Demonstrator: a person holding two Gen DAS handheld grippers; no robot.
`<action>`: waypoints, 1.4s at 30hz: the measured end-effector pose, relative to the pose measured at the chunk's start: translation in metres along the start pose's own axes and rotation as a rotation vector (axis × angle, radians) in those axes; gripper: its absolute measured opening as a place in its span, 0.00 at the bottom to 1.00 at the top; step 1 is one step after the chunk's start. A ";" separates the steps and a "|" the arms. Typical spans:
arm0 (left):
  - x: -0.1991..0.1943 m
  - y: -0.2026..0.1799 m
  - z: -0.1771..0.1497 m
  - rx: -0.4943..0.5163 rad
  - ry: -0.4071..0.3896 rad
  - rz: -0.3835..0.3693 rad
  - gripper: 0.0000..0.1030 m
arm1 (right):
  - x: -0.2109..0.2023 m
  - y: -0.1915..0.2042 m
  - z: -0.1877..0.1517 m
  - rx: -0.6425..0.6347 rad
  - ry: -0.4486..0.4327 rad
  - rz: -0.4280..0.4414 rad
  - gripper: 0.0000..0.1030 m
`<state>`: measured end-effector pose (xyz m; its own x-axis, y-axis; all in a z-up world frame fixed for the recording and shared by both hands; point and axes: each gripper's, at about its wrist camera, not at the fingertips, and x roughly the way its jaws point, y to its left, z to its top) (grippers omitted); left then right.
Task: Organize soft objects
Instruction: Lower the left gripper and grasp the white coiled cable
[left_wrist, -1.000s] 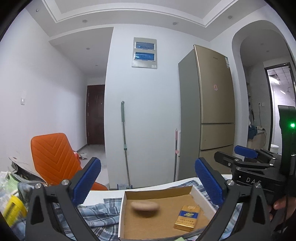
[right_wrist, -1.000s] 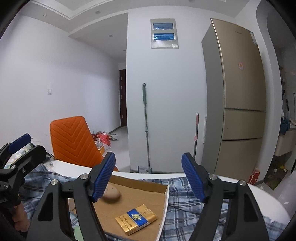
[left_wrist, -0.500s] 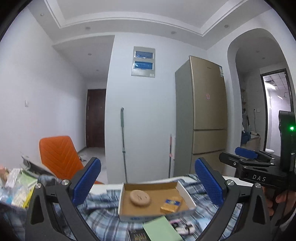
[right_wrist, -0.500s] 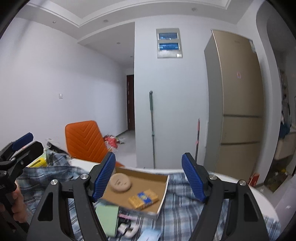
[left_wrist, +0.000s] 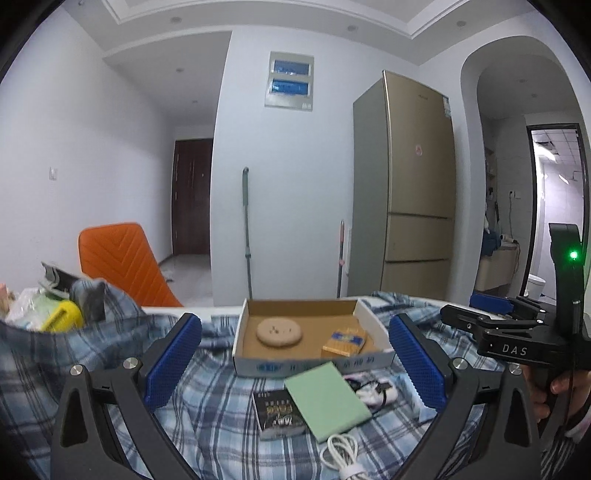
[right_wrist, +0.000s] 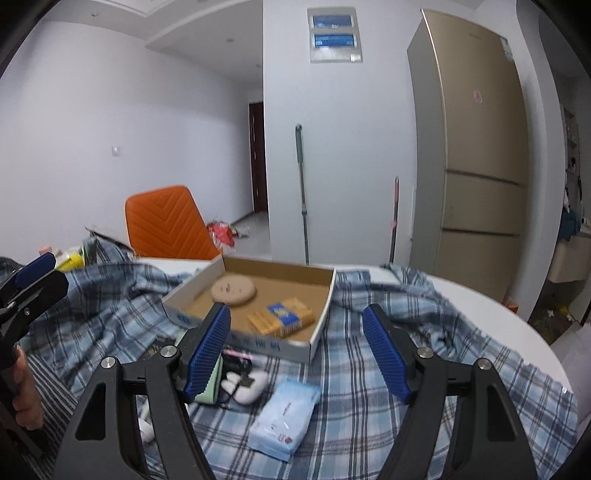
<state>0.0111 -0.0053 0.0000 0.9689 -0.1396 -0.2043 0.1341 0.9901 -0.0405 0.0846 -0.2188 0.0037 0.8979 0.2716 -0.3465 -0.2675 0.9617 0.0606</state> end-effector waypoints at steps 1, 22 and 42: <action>0.002 0.000 -0.002 0.004 0.006 0.000 1.00 | 0.004 -0.001 -0.004 0.001 0.016 0.000 0.71; 0.068 -0.030 -0.036 -0.031 0.708 -0.088 0.59 | 0.010 0.000 -0.006 -0.026 0.128 0.009 0.71; 0.076 -0.037 -0.075 -0.059 0.799 -0.094 0.24 | 0.012 0.013 -0.017 -0.073 0.148 0.031 0.71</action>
<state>0.0644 -0.0536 -0.0877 0.5096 -0.2110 -0.8341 0.1748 0.9746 -0.1398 0.0862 -0.2038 -0.0159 0.8290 0.2875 -0.4796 -0.3242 0.9460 0.0068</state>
